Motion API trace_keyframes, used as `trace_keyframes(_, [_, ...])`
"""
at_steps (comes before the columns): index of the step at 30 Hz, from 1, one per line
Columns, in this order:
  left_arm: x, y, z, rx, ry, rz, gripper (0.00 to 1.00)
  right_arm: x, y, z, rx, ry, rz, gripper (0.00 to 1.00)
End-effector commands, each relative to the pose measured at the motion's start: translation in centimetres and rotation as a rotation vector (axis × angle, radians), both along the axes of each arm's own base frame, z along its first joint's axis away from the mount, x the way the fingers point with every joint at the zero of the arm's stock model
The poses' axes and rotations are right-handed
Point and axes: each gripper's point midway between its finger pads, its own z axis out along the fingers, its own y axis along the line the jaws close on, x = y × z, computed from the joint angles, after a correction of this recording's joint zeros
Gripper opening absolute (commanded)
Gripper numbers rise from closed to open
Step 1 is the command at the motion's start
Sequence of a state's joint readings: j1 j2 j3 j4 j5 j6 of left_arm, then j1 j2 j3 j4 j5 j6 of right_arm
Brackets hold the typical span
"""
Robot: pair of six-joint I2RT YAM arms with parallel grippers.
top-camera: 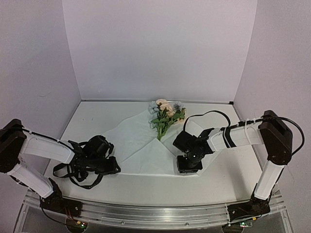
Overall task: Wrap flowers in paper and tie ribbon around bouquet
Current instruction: Press the fold line of the 1/4-folded wrapping paper.
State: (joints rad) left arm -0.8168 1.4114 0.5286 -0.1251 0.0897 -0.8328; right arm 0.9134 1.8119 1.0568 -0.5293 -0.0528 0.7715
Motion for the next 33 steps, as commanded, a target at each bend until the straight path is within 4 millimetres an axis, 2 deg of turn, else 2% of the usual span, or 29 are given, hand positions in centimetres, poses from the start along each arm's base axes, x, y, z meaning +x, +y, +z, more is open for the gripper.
trace_keyframes(1, [0.4,2.7,0.4,0.051,-0.014,0.097,0.23,-0.2,-1.1,0.9,-0.021,-0.013,-0.013,0.28])
trace_keyframes(4, [0.4,3.1,0.4,0.064,-0.012,0.095,0.22,-0.1,-1.0,1.6,-0.006,-0.014,-0.015,0.29])
trace_keyframes(7, [0.7,2.3,1.4,0.052,-0.037,0.051,0.21,-0.1,-1.0,2.5,0.014,-0.017,-0.016,0.34])
trace_keyframes(9, [1.1,1.3,2.9,0.025,-0.075,0.000,0.21,-0.2,-0.9,3.5,0.033,-0.019,-0.015,0.38])
trace_keyframes(13, [2.3,-1.4,7.2,0.021,-0.208,-0.115,0.24,-0.7,-1.9,5.4,0.046,-0.036,-0.009,0.49])
trace_keyframes(17, [2.9,-5.1,9.9,-0.006,-0.295,-0.241,0.24,-1.6,-3.3,6.0,0.053,-0.041,-0.033,0.57])
trace_keyframes(20, [2.5,-8.9,10.1,-0.030,-0.323,-0.376,0.22,-2.4,-4.7,6.1,0.055,-0.049,-0.059,0.61])
trace_keyframes(27, [-0.5,-17.9,9.6,-0.068,-0.391,-0.697,0.19,-3.5,-6.1,5.5,0.114,-0.061,-0.136,0.72])
trace_keyframes(33, [-1.2,-22.3,9.2,-0.109,-0.446,-0.838,0.18,-3.2,-6.0,3.7,0.214,-0.076,-0.273,0.75])
